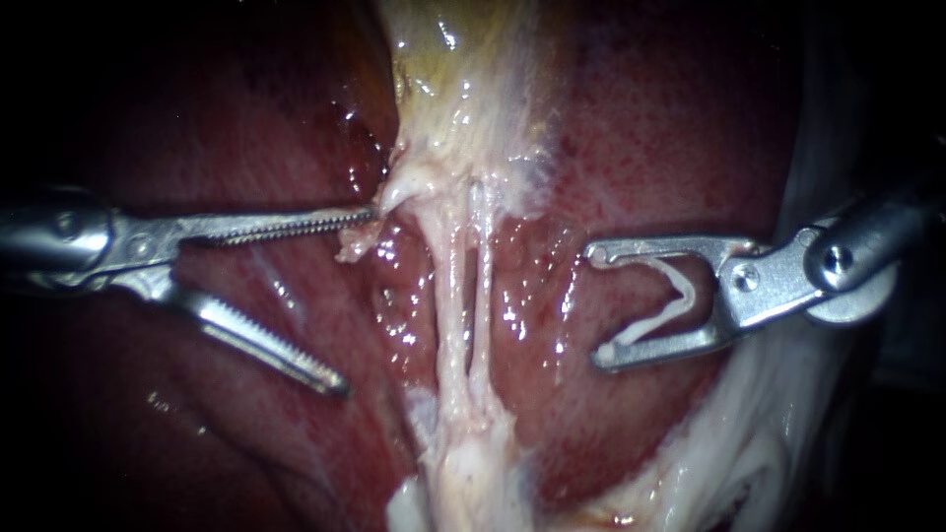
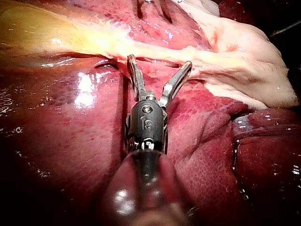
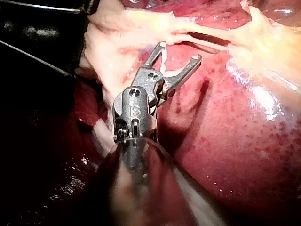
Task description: Grabbing gallbladder
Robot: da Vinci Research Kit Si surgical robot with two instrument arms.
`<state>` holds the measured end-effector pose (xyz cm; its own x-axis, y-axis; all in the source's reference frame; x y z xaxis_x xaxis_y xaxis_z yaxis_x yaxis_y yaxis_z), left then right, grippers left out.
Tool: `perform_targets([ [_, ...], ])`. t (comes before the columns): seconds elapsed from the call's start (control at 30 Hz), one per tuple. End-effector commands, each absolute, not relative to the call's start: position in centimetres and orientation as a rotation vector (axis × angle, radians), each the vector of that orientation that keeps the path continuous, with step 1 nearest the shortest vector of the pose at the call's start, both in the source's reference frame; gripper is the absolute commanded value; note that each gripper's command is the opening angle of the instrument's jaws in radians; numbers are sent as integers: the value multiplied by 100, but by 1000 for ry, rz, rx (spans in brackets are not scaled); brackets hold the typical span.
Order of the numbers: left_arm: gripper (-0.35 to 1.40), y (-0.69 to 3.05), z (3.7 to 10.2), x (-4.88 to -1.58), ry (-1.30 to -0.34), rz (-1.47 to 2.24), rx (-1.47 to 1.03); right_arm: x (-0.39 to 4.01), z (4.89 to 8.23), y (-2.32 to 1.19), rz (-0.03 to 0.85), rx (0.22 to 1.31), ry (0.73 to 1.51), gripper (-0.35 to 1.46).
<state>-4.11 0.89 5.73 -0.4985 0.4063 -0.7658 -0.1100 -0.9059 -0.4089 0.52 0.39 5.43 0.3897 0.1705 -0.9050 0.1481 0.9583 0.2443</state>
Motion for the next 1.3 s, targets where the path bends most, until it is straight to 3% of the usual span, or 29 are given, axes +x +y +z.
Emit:
perform_targets([
  [0.03,116,89,573,-411,-445,2444,-1370,53,542,39,15,307,1176,50],
  [0.2,118,92,569,-408,-440,2434,-1358,52,542,39,14,307,1176,50],
  [0.4,116,122,560,-397,-386,2411,-1314,52,542,39,14,307,1176,50],
  [0.63,108,156,587,-402,-361,2395,-1289,52,542,39,14,307,1176,50],
  [0.8,93,163,612,-407,-371,2363,-1267,52,542,39,14,307,1176,50],
  [0.93,67,157,624,-406,-390,2322,-1243,53,542,39,14,307,1176,50],
  [1.0,42,154,627,-405,-399,2304,-1233,53,542,39,14,307,1176,50],
  [1.17,29,152,624,-397,-408,2288,-1229,53,542,39,15,307,1176,50],
  [1.27,-11,153,619,-392,-428,2262,-1217,53,542,39,15,307,1176,50],
  [1.3,-33,154,618,-390,-437,2259,-1213,53,542,39,15,307,1176,50],
])
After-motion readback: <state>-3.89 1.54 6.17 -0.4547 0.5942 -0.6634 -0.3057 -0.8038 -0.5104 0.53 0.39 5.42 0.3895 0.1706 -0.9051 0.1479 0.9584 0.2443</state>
